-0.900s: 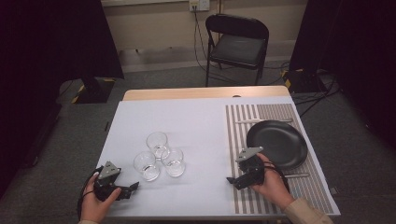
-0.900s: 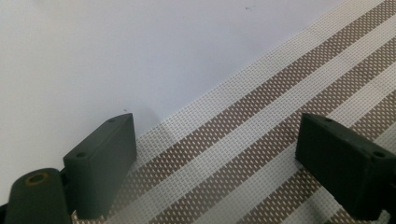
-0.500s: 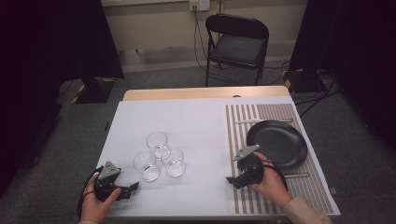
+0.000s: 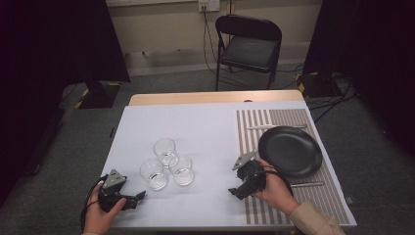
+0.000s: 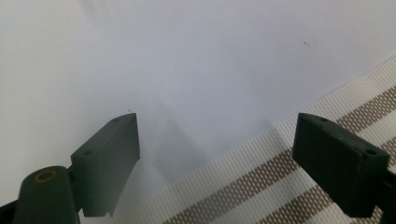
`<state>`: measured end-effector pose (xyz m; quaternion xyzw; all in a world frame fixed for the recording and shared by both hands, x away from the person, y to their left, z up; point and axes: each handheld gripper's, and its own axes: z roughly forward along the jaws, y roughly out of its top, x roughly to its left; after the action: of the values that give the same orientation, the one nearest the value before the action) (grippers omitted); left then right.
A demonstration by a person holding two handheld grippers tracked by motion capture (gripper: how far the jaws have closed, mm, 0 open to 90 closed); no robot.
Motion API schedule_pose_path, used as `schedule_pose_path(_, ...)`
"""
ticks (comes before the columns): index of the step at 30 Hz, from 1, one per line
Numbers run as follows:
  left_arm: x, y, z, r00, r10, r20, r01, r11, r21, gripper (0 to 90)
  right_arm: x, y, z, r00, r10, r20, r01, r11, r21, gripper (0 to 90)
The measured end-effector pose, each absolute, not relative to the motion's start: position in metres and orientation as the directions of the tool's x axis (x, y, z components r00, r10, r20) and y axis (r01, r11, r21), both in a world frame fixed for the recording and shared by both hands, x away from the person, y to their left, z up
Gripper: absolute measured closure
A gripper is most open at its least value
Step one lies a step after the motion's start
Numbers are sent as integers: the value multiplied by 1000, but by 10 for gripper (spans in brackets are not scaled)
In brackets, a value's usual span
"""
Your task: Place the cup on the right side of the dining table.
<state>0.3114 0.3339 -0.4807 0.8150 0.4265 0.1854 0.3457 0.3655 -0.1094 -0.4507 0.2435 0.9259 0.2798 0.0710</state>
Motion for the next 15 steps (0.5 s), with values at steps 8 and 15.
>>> schedule_pose_path(8, 311, 334, -480, 568, 823, 8, 569, -399, 719, 48, 370, -100, -448, -881, 474, 11, 402, 734, 548, 144)
schedule_pose_path(15, 311, 334, -481, 568, 823, 8, 568, -399, 720, 47, 374, -95, -440, -883, 468, 8, 395, 736, 550, 145)
